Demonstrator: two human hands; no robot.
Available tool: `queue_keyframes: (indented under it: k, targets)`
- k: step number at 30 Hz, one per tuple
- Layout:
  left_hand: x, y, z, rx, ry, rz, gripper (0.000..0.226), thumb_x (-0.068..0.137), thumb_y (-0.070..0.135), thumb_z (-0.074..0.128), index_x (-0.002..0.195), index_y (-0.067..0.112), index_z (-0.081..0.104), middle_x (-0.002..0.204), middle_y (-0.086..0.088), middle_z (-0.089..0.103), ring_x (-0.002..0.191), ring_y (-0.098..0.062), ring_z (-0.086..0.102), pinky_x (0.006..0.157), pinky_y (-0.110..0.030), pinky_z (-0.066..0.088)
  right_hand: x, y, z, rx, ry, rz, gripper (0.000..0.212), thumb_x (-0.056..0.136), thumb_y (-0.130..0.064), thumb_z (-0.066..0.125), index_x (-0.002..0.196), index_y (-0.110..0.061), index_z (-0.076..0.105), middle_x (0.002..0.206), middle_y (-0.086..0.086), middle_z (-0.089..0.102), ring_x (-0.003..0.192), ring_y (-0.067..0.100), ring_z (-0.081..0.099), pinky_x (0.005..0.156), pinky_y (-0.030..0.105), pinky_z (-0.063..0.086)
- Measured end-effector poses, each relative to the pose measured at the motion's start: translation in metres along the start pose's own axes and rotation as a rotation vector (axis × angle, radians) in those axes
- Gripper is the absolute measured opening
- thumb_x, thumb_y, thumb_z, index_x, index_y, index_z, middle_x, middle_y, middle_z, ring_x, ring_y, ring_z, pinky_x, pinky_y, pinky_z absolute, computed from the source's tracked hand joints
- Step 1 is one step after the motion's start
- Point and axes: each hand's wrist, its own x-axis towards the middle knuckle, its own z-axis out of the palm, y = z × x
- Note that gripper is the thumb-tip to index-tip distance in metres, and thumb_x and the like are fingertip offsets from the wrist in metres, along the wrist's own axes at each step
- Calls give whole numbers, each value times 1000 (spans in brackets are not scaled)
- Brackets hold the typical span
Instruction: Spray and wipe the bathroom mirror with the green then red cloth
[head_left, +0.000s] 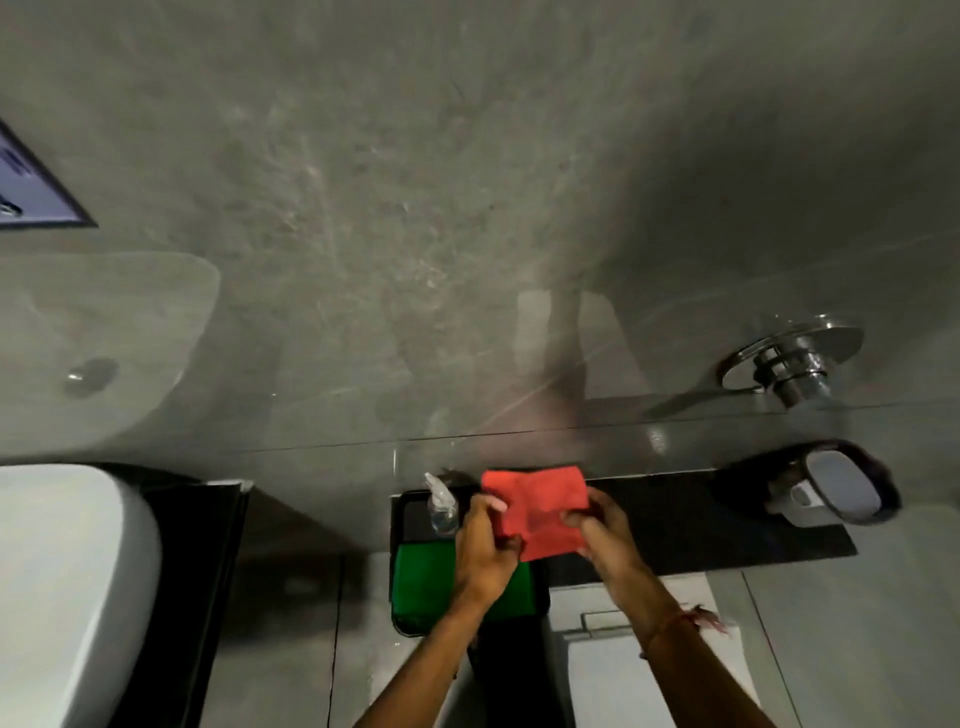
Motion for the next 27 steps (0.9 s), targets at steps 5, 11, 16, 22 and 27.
queue_keyframes:
  k: [5, 11, 16, 22, 27]
  targets:
    - [21, -23, 18, 203, -260, -145, 60, 86, -6, 59, 143, 10, 48, 140, -16, 53, 128, -32, 56, 101, -18, 41, 33, 22, 15, -300, -189, 39, 54, 91, 21, 50, 142, 2, 56, 121, 12, 65, 111, 26, 58, 90, 32, 50]
    - [16, -13, 8, 370, -368, 65, 72, 100, 12, 52, 161, 23, 15, 171, -7, 5, 153, -15, 13, 122, -11, 11, 26, 1, 6, -760, -280, -246, 58, 94, -1, 62, 149, -14, 54, 139, 13, 68, 131, 33, 64, 108, 33, 51]
    - [-5, 47, -33, 493, -12, 440, 47, 105, 30, 46, 150, 18, 45, 156, -5, 43, 140, -20, 46, 117, -40, 41, -20, -39, 18, -950, -77, -811, 44, 92, -26, 57, 132, -11, 66, 132, 11, 65, 120, 31, 64, 101, 44, 56]
    - [-36, 122, -149, 624, 625, 822, 45, 97, 37, 59, 135, 12, 64, 142, -21, 59, 132, -38, 56, 106, -50, 47, -88, -135, 59, -704, 334, -1508, 34, 92, -34, 70, 110, -6, 77, 111, 20, 69, 102, 30, 55, 86, 45, 48]
    - [-74, 168, -257, 901, 1030, 793, 63, 99, 55, 45, 154, 27, 38, 164, -21, 30, 154, -37, 25, 119, -62, 25, -157, -230, 101, -512, 433, -1807, 52, 96, -46, 66, 133, -9, 71, 139, 24, 65, 126, 36, 54, 108, 52, 45]
